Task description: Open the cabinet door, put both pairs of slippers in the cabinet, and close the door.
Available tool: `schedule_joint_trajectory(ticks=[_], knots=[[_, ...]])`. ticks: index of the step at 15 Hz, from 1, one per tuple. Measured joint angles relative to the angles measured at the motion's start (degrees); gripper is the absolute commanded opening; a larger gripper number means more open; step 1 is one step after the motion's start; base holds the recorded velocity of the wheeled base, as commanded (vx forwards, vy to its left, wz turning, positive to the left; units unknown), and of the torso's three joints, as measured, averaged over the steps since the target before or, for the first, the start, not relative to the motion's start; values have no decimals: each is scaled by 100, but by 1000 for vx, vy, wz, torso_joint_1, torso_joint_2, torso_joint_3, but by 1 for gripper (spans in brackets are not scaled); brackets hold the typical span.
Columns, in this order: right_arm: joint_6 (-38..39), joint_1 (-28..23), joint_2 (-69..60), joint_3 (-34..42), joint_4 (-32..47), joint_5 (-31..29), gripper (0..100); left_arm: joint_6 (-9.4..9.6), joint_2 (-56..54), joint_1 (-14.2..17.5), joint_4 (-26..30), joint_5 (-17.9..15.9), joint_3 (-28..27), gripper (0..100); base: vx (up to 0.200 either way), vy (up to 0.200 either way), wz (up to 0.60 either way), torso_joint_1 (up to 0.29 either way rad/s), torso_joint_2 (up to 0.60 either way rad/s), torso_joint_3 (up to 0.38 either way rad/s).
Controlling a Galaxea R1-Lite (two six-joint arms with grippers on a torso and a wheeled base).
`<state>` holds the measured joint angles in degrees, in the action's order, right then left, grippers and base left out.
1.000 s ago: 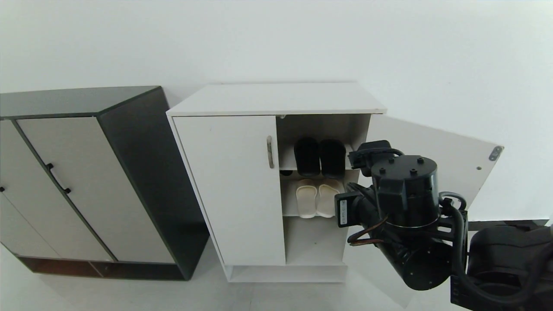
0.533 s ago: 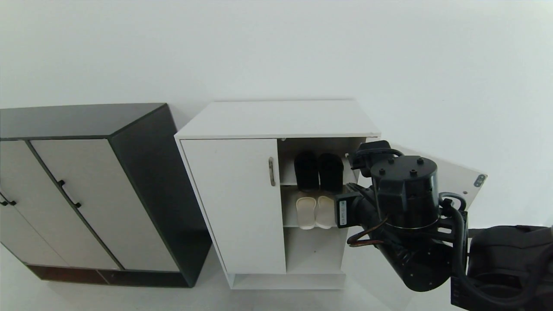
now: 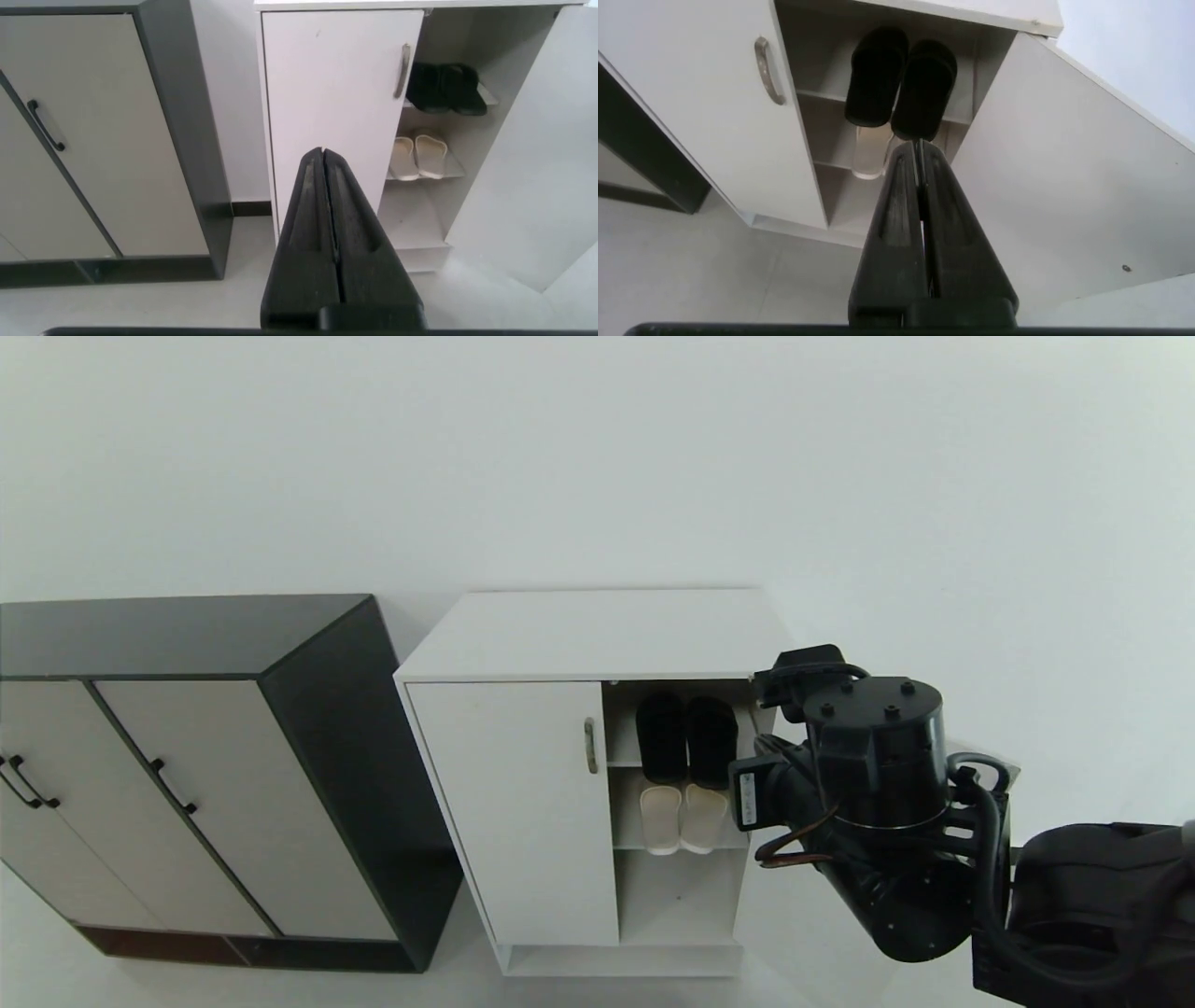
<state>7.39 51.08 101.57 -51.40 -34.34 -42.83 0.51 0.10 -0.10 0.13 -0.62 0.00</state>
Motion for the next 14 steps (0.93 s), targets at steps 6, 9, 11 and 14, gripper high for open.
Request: schedule_joint_trajectory(ticks=[6, 9, 11, 14], knots=[[-2, -6, 63, 41, 0, 2, 0, 2, 0, 0, 0, 0, 0, 0, 0, 0, 0, 6, -16, -8], [-11, -6, 82, 41, 0, 2, 0, 2, 0, 0, 2, -4, 0, 0, 0, 0, 0, 0, 0, 0], [-20, -6, 90, 41, 0, 0, 0, 2, 0, 0, 0, -6, 0, 0, 0, 0, 0, 0, 0, 0], [-90, -17, 138, 57, 0, 27, 0, 2, 0, 0, 0, -6, 0, 0, 0, 0, -200, 1, 1, -1]])
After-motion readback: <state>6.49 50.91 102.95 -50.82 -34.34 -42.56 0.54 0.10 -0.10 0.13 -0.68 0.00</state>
